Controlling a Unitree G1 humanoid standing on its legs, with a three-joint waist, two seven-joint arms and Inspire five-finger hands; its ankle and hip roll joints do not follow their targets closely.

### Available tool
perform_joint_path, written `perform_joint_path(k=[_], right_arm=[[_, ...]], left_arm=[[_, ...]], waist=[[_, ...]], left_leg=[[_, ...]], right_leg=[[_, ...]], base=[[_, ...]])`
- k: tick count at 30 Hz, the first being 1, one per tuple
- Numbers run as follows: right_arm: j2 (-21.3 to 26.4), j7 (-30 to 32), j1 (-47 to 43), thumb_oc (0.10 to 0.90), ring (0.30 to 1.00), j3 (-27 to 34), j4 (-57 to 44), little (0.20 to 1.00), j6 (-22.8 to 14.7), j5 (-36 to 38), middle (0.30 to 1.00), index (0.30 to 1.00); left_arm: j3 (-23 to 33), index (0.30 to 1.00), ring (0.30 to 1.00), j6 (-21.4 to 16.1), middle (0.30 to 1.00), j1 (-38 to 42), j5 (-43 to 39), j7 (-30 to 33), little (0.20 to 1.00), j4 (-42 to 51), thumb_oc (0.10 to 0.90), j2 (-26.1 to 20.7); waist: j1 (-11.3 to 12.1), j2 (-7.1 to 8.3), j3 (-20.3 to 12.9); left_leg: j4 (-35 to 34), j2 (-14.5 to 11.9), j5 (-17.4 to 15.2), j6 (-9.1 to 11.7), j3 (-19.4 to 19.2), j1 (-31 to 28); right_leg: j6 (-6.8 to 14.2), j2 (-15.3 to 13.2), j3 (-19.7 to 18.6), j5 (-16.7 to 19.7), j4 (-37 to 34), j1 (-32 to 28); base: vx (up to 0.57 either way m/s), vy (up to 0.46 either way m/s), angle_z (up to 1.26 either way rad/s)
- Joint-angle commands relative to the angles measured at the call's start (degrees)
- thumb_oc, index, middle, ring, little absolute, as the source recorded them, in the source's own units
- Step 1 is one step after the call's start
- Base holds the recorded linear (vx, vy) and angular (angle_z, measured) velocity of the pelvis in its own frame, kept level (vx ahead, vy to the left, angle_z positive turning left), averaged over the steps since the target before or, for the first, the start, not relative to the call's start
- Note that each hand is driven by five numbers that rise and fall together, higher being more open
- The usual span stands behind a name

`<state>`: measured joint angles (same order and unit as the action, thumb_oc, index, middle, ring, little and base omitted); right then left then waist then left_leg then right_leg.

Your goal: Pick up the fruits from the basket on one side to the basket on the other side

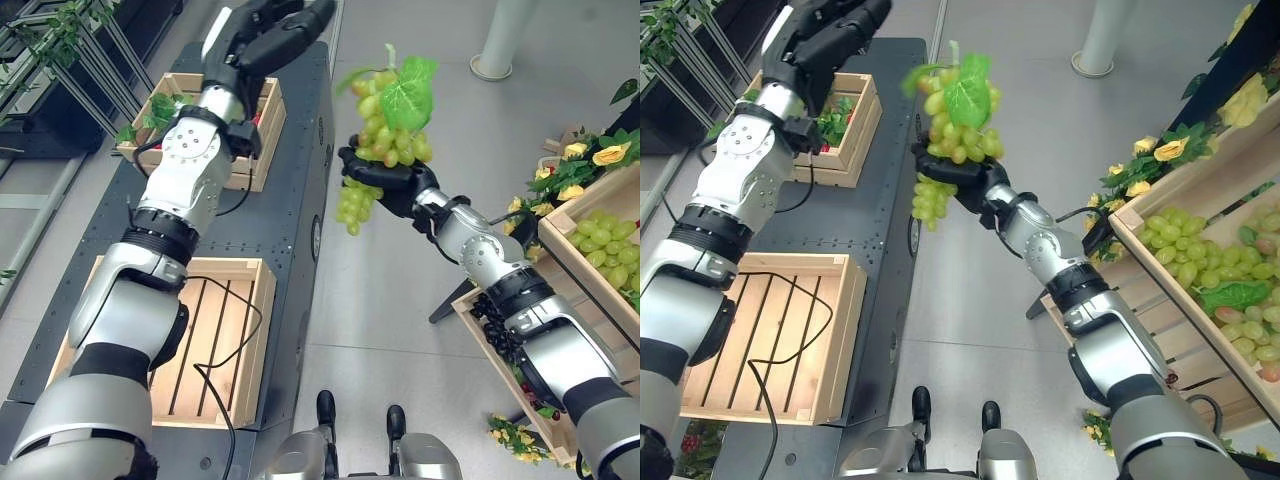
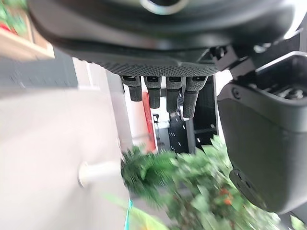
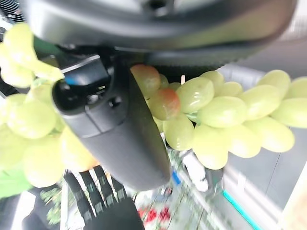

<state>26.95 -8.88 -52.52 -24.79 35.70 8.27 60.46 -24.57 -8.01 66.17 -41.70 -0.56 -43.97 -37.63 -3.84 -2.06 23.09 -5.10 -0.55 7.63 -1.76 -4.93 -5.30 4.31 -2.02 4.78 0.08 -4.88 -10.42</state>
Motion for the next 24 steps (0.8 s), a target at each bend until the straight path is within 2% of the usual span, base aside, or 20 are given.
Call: perform_joint_path(k=[1,4,10,11,16,20,24], right_arm=[[-1.28,-4.23,6.83,0.4,0.3,3.58,1.77,0.3,-8.24,-1.62,0.3,0.3],[0.28,-4.87,8.08,0.4,0.3,4.27,2.41,0.3,-7.61,-2.46,0.3,0.3],[3.67,-5.1,11.61,0.4,0.3,5.5,1.41,0.3,-7.9,-11.11,0.3,0.3],[4.91,-5.35,12.47,0.4,0.3,4.72,-0.21,0.3,-8.3,-14.74,0.3,0.3],[8.1,-6.66,13.97,0.4,0.3,3.94,-5.72,0.3,-7.73,-18.23,0.3,0.3],[7.56,-8.28,18.49,0.4,0.3,6.22,-13.54,0.3,-5.8,-20.49,0.3,0.3],[7.33,-10.72,21.91,0.4,0.3,7.69,-18.28,0.3,-4.18,-22.87,0.3,0.3]], left_arm=[[2.3,0.9,0.9,-3.98,0.9,-8.28,0.82,-0.12,0.9,-5.79,0.8,0.86],[3.11,0.9,0.9,-3.79,0.9,-9.22,0.47,-0.63,0.9,-6.2,0.8,-0.08],[4.5,0.9,0.9,-3.63,0.9,-12.33,1.78,-1.12,0.9,-6.19,0.8,-1.25],[4.8,0.9,0.9,-4.09,0.9,-13.52,2.19,-0.75,0.9,-5.44,0.8,-1.4],[5.85,0.9,0.9,-7.16,0.9,-16.82,3.21,0.21,0.9,-2.82,0.8,-1.33],[8.44,0.9,0.9,-10.65,0.9,-25.01,7.0,3.29,0.9,1.57,0.8,3.06],[9.7,0.9,0.9,-10.53,0.9,-30.47,7.54,3.14,0.9,3.15,0.8,6.7]], waist=[[-0.02,1.25,-20.31],[-0.26,1.29,-20.09],[-1.02,1.66,-19.41],[-1.19,1.84,-19.11],[-1.58,2.49,-18.47],[-1.99,3.34,-18.05],[-2.32,4.08,-17.94]], left_leg=[[0.1,2.54,-11.62,1.6,-0.06,-3.31],[0.1,2.52,-11.76,1.6,-0.28,-3.58],[0.1,2.53,-11.91,1.53,-0.95,-3.75],[0.1,2.54,-11.91,1.45,-1.1,-3.66],[0.1,2.6,-11.97,1.3,-1.42,-3.7],[0.1,2.61,-12.37,0.94,-1.86,-4.01],[0.1,2.57,-12.48,0.68,-2.5,-4.2]], right_leg=[[-1.57,1.88,-0.83,-0.79,-0.12,3.49],[-1.55,1.92,-0.91,-0.72,-0.12,3.33],[-1.34,1.98,-1.69,-0.37,-0.12,3.44],[-1.33,1.99,-1.87,-0.29,-0.12,3.61],[-1.35,2.12,-2.38,-0.08,-0.12,3.76],[-1.33,2.42,-3.38,0.02,-0.12,3.73],[-1.2,2.64,-4.12,0.33,-0.12,3.84]], base=[[0.0,0.026,-0.03],[0.01,0.019,-0.07],[0.01,0.012,-0.04],[-0.01,0.011,-0.06],[0.0,0.01,-0.08],[0.02,0.027,-0.13],[0.03,0.031,-0.09]])
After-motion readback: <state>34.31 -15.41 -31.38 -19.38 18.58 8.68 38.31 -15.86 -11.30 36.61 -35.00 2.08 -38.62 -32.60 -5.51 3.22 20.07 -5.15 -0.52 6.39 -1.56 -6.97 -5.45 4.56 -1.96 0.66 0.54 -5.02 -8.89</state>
